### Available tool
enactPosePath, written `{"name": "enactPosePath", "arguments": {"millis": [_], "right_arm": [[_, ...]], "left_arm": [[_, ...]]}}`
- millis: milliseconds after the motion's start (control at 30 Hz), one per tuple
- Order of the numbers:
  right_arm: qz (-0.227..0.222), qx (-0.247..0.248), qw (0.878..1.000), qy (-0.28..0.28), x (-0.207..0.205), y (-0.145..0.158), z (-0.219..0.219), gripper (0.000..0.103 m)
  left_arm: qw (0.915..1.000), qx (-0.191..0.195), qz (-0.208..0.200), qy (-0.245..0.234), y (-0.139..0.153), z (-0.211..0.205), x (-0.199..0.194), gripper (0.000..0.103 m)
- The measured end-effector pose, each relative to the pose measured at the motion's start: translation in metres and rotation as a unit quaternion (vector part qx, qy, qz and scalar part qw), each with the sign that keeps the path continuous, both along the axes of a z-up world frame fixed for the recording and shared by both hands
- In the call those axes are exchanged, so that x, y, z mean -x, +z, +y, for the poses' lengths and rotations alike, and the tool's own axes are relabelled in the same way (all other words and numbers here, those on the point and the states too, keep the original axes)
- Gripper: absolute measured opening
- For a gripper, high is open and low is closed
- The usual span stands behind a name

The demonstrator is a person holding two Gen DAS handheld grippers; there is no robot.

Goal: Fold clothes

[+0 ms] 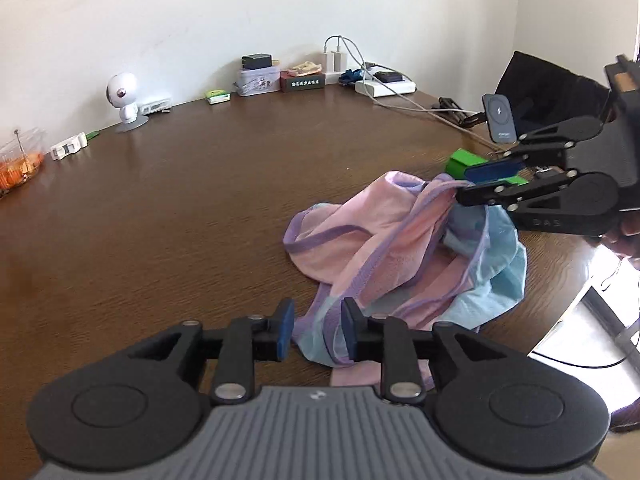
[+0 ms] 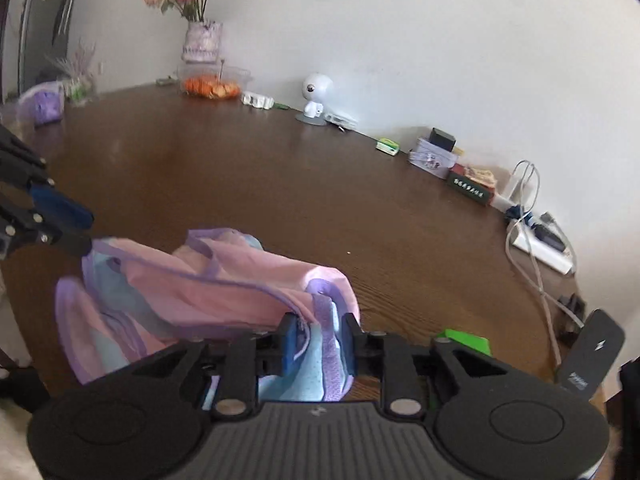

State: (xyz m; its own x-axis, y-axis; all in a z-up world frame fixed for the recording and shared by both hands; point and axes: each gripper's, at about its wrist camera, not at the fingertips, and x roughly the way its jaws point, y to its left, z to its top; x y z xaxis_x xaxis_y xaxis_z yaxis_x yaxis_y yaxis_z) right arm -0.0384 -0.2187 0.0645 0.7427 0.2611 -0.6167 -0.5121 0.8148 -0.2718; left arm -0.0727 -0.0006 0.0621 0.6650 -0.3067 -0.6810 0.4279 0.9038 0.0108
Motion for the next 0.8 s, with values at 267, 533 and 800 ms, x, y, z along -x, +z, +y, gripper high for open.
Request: {"name": "enactPosePath", "arguments": {"millis": [267,533,800], "right_arm": [[0.003,-0.052,0.998,-0.023,0.036,0.006,0.005,0.05],[0.023,-0.032,0.991,-0.131,0.007,-0.022,0.015,0.013],[-0.091,0.051,0.986,-0.129,0.037,-0.002,0.027,0.004]], "left_arm": [[0.9998,-0.006,0.017,-0.004,-0.018,0.004,-0.018,0.043],[0.9993,-0.005,0.038,0.003,-0.036,0.0,-0.022,0.035],[0.9992,0.004,0.022,0.033,-0.033,0.0,-0.014,0.028]]}}
